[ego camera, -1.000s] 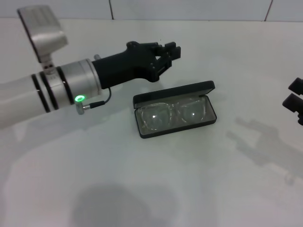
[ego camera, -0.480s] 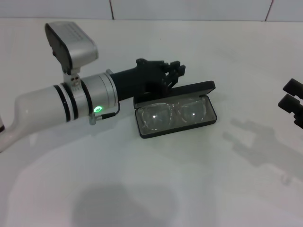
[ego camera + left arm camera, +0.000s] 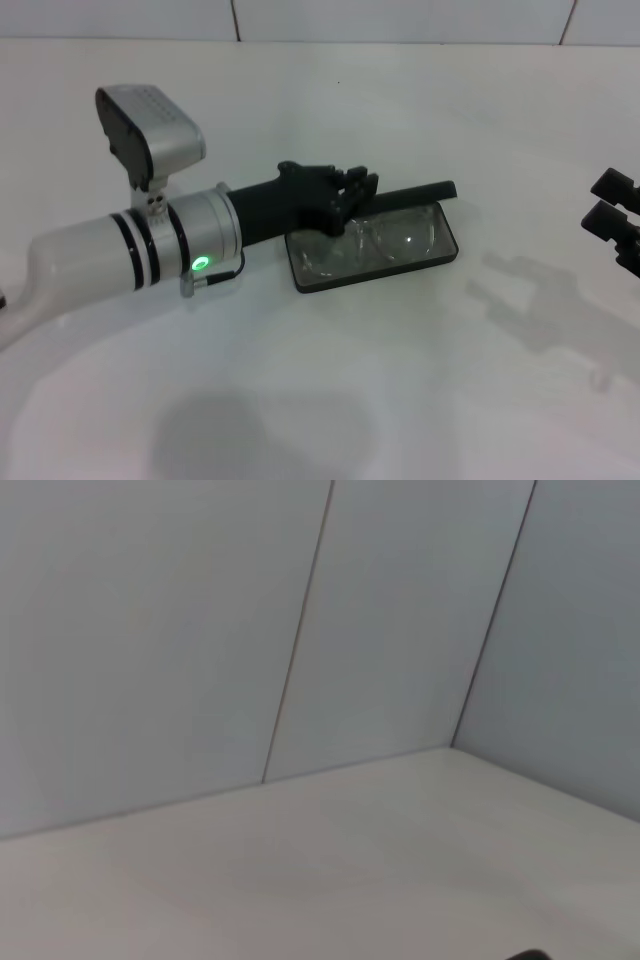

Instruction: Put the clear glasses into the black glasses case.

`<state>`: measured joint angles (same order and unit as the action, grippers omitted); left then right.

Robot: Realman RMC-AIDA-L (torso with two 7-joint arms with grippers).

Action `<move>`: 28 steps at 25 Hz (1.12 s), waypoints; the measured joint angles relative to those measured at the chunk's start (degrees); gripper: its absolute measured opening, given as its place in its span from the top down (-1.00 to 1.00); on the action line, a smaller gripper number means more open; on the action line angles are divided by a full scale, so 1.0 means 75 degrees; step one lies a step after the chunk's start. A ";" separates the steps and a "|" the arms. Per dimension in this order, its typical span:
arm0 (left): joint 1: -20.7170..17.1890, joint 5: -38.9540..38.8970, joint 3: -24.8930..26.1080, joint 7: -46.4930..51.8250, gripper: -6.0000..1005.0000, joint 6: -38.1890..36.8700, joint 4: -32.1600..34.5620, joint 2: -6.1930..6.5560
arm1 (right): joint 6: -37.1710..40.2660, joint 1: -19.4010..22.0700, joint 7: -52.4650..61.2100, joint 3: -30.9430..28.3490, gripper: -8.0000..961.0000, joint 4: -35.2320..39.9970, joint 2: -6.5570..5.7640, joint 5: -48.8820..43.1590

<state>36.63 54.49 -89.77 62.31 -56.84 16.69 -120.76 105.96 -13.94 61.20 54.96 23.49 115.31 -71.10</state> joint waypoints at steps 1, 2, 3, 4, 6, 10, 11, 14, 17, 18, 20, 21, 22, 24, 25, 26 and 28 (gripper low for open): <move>-0.0052 -0.0007 -0.0038 0.0005 0.72 -0.0005 -0.0003 0.0000 | 0.0001 -0.0007 0.0005 0.0000 0.06 -0.0014 0.0000 0.0000; -0.0114 -0.0022 -0.0088 0.0006 0.72 -0.0011 -0.0003 0.0000 | 0.0001 -0.0017 0.0016 -0.0001 0.06 -0.0033 0.0001 0.0001; -0.0172 -0.0013 -0.0125 0.0008 0.72 -0.0017 -0.0008 0.0000 | 0.0001 -0.0025 0.0028 -0.0001 0.06 -0.0051 0.0001 0.0001; -0.0232 -0.0016 -0.0150 0.0011 0.72 -0.0034 -0.0008 0.0000 | -0.0001 -0.0033 0.0036 0.0000 0.06 -0.0063 0.0001 0.0001; -0.0384 -0.0023 -0.0196 0.0016 0.72 -0.0078 -0.0009 0.0000 | -0.0014 -0.0033 0.0043 -0.0002 0.06 -0.0069 0.0001 0.0001; -0.0641 -0.0221 -0.0450 0.0019 0.72 -0.0141 0.0009 0.0002 | -0.0028 -0.0032 0.0052 0.0003 0.06 -0.0074 0.0001 0.0001; -0.0727 -0.0423 -0.0578 0.0013 0.72 -0.0259 0.0056 0.0004 | -0.0020 -0.0029 0.0055 0.0003 0.06 -0.0074 0.0000 0.0001; -0.1000 -0.0891 -0.0772 -0.0021 0.72 -0.0868 0.0442 0.0046 | 0.0000 -0.0026 0.0062 0.0009 0.06 -0.0073 0.0000 -0.0006; -0.1401 -0.0958 -0.0741 -0.0027 0.72 -0.1823 0.1156 0.0113 | 0.0010 -0.0037 0.0065 0.0038 0.06 -0.0034 0.0000 -0.0053; -0.1556 -0.0950 -0.0690 -0.0058 0.72 -0.2170 0.1420 0.0136 | 0.0013 -0.0039 0.0066 0.0045 0.06 -0.0019 0.0000 -0.0056; -0.1825 -0.0884 -0.0621 -0.0158 0.72 -0.2733 0.1938 0.0174 | 0.0017 -0.0040 0.0067 0.0058 0.06 -0.0001 -0.0003 -0.0060; -0.1941 -0.0820 -0.0605 -0.0217 0.72 -0.2922 0.2161 0.0196 | 0.0017 -0.0041 0.0067 0.0058 0.06 0.0002 -0.0010 -0.0062; -0.2051 -0.0730 -0.0602 -0.0270 0.70 -0.3066 0.2364 0.0222 | 0.0002 -0.0041 0.0067 0.0058 0.06 0.0004 -0.0021 -0.0063; -0.2240 -0.0518 -0.0602 -0.0304 0.67 -0.3228 0.2693 0.0316 | -0.0059 -0.0041 0.0067 0.0057 0.06 0.0014 -0.0044 -0.0065; -0.2318 -0.0432 -0.0602 -0.0287 0.66 -0.3291 0.2839 0.0372 | -0.0104 -0.0043 0.0067 0.0058 0.06 0.0025 -0.0057 -0.0081; -0.2383 -0.0341 -0.0602 -0.0259 0.64 -0.3347 0.2911 0.0425 | -0.0141 -0.0049 0.0068 0.0059 0.06 0.0051 -0.0076 -0.0121; -0.2546 -0.0051 -0.0595 -0.0163 0.61 -0.3537 0.3077 0.0602 | -0.0191 -0.0097 0.0102 0.0068 0.06 0.0226 -0.0115 -0.0447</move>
<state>17.54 54.11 -94.24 61.09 -83.36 39.77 -116.25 104.53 -14.67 61.96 55.47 25.18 114.44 -74.46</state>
